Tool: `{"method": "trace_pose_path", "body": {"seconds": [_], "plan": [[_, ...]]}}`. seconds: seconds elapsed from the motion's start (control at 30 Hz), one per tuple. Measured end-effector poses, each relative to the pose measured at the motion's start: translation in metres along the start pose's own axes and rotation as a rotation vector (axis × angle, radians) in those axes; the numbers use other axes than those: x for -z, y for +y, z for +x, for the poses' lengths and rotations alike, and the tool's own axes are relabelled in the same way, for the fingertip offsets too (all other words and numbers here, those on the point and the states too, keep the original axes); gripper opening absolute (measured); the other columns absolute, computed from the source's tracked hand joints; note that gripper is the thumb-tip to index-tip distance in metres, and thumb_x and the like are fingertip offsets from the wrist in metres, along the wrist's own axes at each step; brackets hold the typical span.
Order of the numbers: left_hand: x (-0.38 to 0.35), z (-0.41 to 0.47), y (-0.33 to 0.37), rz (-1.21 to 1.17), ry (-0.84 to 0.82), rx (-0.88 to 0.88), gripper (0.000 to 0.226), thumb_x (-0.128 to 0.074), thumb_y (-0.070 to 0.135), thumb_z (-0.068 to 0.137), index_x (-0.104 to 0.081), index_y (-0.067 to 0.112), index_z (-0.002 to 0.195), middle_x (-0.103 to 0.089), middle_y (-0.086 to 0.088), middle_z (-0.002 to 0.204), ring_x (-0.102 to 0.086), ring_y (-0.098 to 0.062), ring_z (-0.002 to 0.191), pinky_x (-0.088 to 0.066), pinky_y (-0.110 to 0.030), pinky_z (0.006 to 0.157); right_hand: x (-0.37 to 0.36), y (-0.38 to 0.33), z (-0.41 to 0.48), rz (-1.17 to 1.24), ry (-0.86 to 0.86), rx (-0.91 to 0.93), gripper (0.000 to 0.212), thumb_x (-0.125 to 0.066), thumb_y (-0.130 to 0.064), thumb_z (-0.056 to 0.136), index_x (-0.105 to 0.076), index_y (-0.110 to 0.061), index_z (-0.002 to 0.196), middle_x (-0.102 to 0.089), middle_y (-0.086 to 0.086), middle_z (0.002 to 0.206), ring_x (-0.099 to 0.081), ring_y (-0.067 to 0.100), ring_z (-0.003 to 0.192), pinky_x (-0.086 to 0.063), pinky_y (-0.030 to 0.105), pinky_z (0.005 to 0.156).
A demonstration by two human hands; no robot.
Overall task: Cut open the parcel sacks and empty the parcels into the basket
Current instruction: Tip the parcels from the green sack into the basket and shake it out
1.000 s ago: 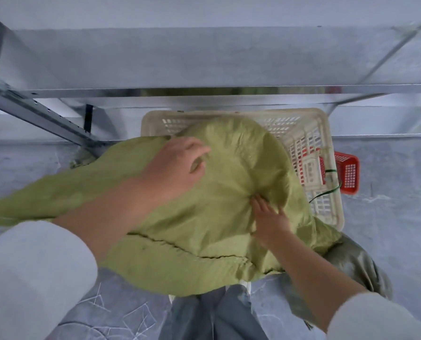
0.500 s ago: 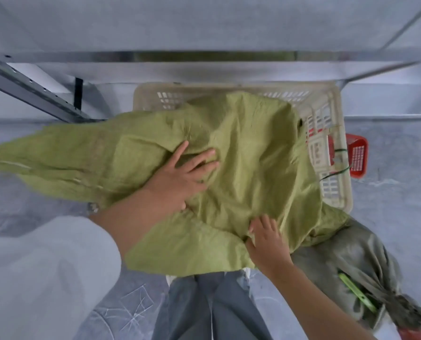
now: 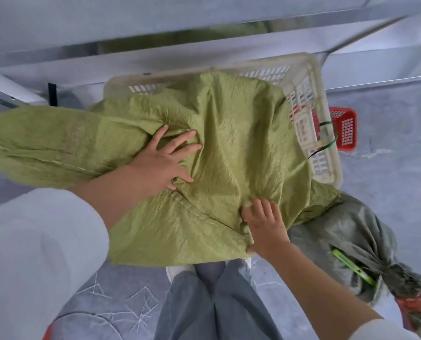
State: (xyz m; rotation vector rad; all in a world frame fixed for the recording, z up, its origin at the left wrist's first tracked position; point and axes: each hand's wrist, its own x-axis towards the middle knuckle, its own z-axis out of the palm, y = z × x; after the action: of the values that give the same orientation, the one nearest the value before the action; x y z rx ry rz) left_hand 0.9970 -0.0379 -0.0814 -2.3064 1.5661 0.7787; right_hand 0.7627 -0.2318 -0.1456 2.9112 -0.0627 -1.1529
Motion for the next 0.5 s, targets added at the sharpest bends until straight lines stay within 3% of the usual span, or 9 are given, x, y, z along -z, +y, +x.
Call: {"method": "trace_pose_path", "body": {"seconds": [0.13,0.27,0.4,0.5], "plan": [[0.008,0.004,-0.005,0.082,0.074,0.068,0.029,-0.063,0.037,0.089,-0.062,0.053,0.113,0.009,0.010,0.162,0.033,-0.021,0.142,0.017,-0.059,0.111,0.005,-0.013,-0.002,0.139,0.125,-0.039,0.089,-0.076,-0.048,0.070,-0.027,-0.025,0.140,-0.021,0.010,0.146,-0.014,0.033,0.141,-0.008,0.052,0.117],[0.014,0.008,-0.009,-0.120,0.203,0.110,0.025,-0.069,0.017,0.083,-0.068,0.042,0.076,-0.014,0.011,0.160,0.020,-0.013,0.146,0.016,-0.055,0.114,0.009,-0.034,-0.005,0.327,0.200,-0.099,0.064,-0.073,-0.036,0.074,-0.044,-0.029,0.130,-0.023,0.004,0.147,-0.011,0.031,0.141,-0.004,0.050,0.117],[0.020,0.008,-0.012,-0.403,0.193,0.086,0.033,-0.068,0.017,0.086,-0.058,0.042,0.067,-0.027,0.019,0.153,0.014,-0.001,0.145,0.013,-0.049,0.116,0.014,-0.030,-0.006,0.467,0.232,-0.153,0.029,-0.067,-0.027,0.084,-0.063,-0.028,0.113,-0.038,-0.004,0.138,-0.028,0.024,0.131,-0.022,0.040,0.114],[0.020,0.000,-0.008,-0.591,0.207,0.112,0.040,-0.063,0.012,0.089,-0.054,0.044,0.067,-0.033,0.020,0.150,0.006,0.001,0.145,0.012,-0.042,0.117,0.028,-0.023,-0.010,0.607,0.146,-0.126,0.024,-0.059,-0.024,0.089,-0.055,-0.020,0.113,-0.048,-0.004,0.121,-0.043,0.021,0.116,-0.044,0.032,0.094]]}}
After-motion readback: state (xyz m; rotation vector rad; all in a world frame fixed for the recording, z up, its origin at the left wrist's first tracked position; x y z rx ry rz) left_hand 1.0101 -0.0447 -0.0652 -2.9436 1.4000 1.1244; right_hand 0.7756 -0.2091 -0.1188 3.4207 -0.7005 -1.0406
